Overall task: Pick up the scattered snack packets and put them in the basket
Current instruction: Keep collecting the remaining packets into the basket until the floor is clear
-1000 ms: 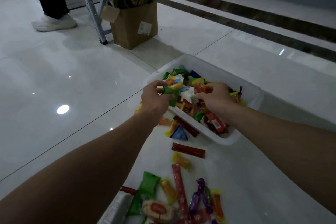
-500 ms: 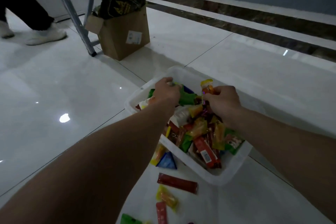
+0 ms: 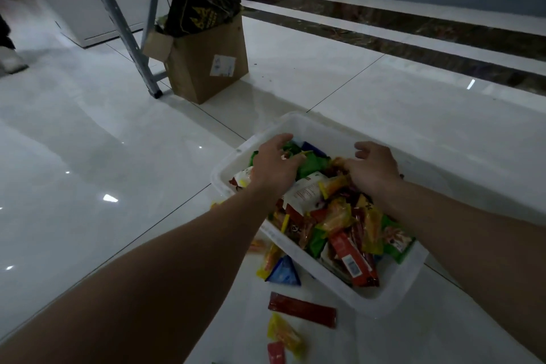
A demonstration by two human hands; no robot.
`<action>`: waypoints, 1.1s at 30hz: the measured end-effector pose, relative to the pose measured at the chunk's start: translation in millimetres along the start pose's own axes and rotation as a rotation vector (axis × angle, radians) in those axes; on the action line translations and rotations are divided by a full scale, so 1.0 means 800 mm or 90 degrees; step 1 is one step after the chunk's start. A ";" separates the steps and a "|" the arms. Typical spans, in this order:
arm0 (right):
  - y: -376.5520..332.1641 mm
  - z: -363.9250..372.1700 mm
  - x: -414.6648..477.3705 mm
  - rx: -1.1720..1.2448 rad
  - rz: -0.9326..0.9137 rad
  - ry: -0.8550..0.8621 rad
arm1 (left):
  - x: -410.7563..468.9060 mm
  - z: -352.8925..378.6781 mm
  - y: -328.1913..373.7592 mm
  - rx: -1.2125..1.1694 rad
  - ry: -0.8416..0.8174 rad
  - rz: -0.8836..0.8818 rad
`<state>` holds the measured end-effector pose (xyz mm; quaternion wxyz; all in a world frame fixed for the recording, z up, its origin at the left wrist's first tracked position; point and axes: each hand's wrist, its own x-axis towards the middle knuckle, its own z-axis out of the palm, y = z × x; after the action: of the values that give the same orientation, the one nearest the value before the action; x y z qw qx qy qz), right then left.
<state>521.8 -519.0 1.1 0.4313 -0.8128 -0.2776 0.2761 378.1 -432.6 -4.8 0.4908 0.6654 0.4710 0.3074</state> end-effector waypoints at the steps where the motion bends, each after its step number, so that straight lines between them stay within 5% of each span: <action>1: 0.003 0.000 -0.007 -0.027 -0.005 0.006 | -0.004 -0.006 -0.001 0.006 -0.001 0.006; 17: -0.075 0.070 -0.151 -0.075 -0.201 -0.066 | -0.091 -0.162 -0.006 -0.030 0.077 0.010; 25: -0.101 0.164 -0.210 -0.146 -0.206 -0.238 | -0.172 -0.260 -0.087 0.013 0.104 -0.065; 33: -0.007 0.258 -0.275 -0.363 -0.201 -0.429 | -0.236 -0.327 -0.178 0.101 0.096 -0.158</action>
<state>226.2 -554.9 -46.5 0.1128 -0.7117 -0.5873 0.3686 34.0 -502.4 -43.0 0.4337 0.6140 0.6079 0.2555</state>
